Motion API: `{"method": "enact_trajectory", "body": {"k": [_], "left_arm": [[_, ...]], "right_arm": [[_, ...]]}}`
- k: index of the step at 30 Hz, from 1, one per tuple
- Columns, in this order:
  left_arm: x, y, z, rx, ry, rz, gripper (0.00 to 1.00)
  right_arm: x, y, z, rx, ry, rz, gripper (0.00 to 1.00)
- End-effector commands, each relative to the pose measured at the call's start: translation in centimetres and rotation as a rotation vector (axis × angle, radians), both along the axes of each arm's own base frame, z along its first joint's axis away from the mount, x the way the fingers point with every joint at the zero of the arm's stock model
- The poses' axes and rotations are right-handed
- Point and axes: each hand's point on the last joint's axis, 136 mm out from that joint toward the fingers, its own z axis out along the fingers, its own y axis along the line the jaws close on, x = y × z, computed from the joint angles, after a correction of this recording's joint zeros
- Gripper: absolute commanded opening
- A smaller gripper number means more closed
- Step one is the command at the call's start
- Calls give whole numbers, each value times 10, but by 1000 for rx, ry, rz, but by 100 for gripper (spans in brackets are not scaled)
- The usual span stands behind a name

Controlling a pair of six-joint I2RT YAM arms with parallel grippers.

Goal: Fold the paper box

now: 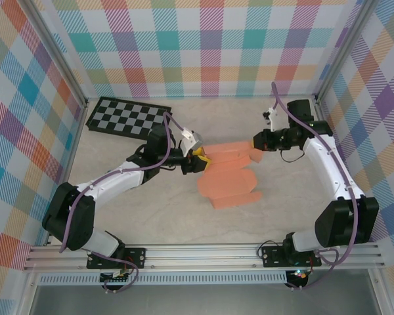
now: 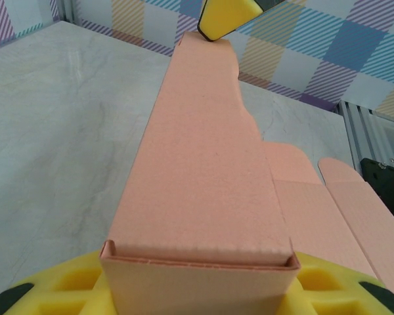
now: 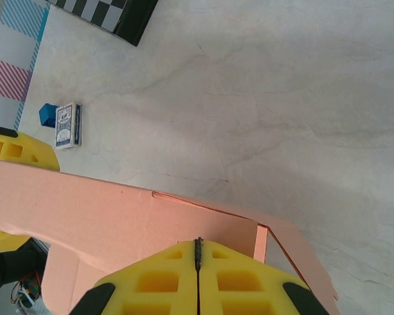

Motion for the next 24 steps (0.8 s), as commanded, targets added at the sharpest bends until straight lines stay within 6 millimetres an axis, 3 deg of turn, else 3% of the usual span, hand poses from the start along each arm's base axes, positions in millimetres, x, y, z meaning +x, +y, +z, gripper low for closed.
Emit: {"method": "enact_trajectory", "body": {"k": [1, 5, 8, 11, 16, 20, 24], "left_arm": [[-5, -6, 24, -54, -101, -36, 23], [-7, -8, 8, 0, -119, -52, 23], [-1, -7, -18, 75, -60, -38, 23], [-2, -9, -36, 99, 27, -47, 21], [0, -13, -37, 60, 100, -24, 21], [0, -16, -28, 51, 200, -30, 21], [-5, -19, -14, 15, 261, -52, 21]], "right_arm": [[-5, 10, -5, 55, 39, 1, 7], [-3, 14, -5, 102, 66, -25, 7], [2, 3, -8, 34, 9, -66, 22], [7, -14, -2, -88, -179, -56, 30], [-4, -23, 10, -300, -611, 168, 53], [-34, -10, -4, -394, -784, 453, 54], [-38, -12, -18, -487, -842, 563, 54]]}}
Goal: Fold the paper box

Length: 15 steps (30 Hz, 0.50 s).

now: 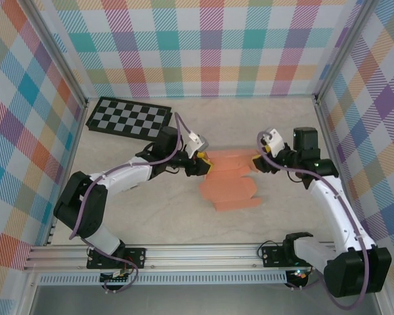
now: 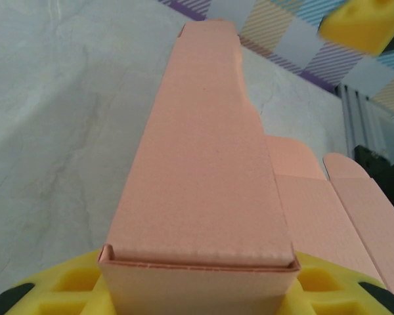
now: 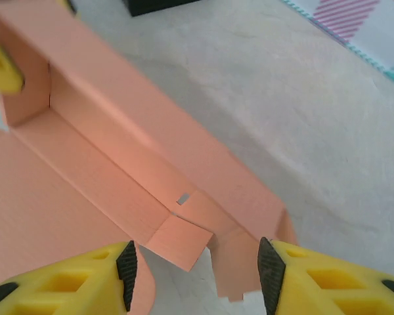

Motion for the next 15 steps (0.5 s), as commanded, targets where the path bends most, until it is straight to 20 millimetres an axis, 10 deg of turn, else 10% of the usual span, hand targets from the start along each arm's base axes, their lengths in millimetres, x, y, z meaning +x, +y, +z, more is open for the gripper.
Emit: {"method": "enact_trajectory", "body": {"k": [1, 15], "left_arm": [[-10, -6, 19, -49, 93, -35, 21], [-20, -8, 19, -53, 168, -68, 21]], "right_arm": [[4, 1, -4, -144, -150, 150, 53], [23, -4, -2, -226, -267, 121, 47]]}}
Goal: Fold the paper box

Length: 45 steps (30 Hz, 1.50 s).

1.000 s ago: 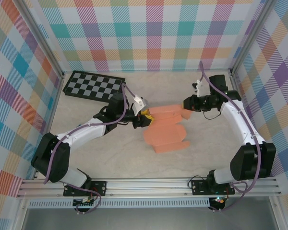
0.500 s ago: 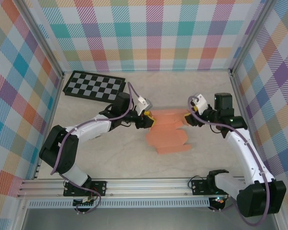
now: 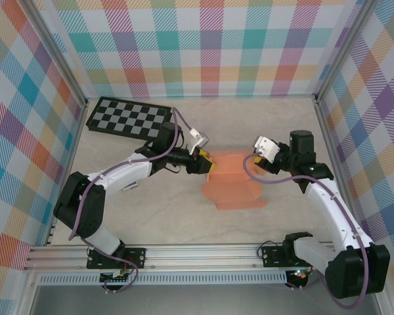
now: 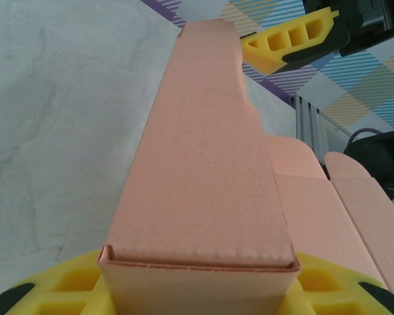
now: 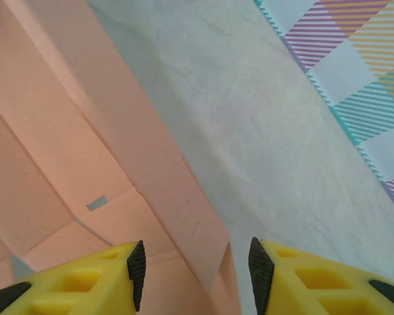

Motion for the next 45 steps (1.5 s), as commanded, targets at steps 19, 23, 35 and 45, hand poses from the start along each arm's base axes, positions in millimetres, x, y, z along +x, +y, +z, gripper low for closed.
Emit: {"method": "enact_trajectory", "body": {"k": [19, 23, 35, 45], "left_arm": [[15, -11, 8, -62, 52, 73, 21], [18, -11, 11, -69, 33, 87, 21], [17, -12, 19, -86, -43, 79, 21], [15, -4, 21, -54, -95, 60, 21]], "right_arm": [[12, 34, -8, 132, 103, -31, 15], [-1, 45, -14, 198, 204, 2, 22], [-19, 59, -2, 297, 283, 74, 41], [-41, 22, 43, 462, 213, 0, 45]]}}
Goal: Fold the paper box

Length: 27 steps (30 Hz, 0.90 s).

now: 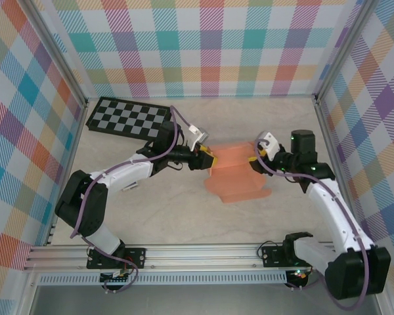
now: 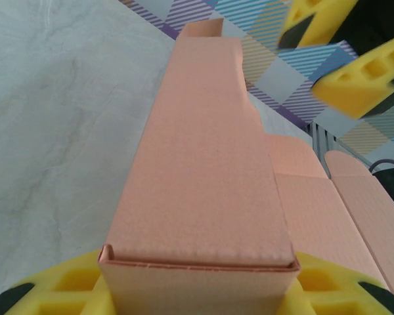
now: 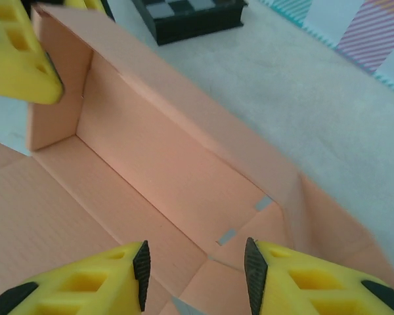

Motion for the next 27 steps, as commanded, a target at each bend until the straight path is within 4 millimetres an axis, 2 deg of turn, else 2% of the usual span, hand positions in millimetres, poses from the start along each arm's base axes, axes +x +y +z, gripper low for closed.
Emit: {"method": "enact_trajectory", "body": {"k": [1, 3, 6, 8, 10, 17, 20, 23, 27], "left_arm": [[-4, 2, 18, -16, -61, -16, 21], [-3, 4, 23, -21, -69, -12, 21], [-5, 8, 34, -39, -84, -26, 21], [-6, 11, 42, -48, -87, -37, 21], [-9, 13, 49, -63, -91, -50, 21], [-28, 17, 73, -94, -76, -144, 21], [-31, 19, 79, -105, -76, -157, 21], [-31, 18, 84, -113, -74, -159, 21], [-28, 18, 89, -123, -80, -152, 21]], "right_arm": [[-18, -3, 17, 104, 3, 25, 45], [-18, -18, 21, 136, -8, -28, 46], [1, -69, 35, 225, -50, -280, 44], [18, -107, 30, 240, -45, -504, 41], [27, -121, 20, 236, -6, -579, 42], [36, -103, 1, 186, 80, -410, 50], [37, -82, -12, 127, 140, -306, 53], [29, -56, -25, 96, 194, -171, 54], [20, -38, -20, 157, 176, -69, 56]]}}
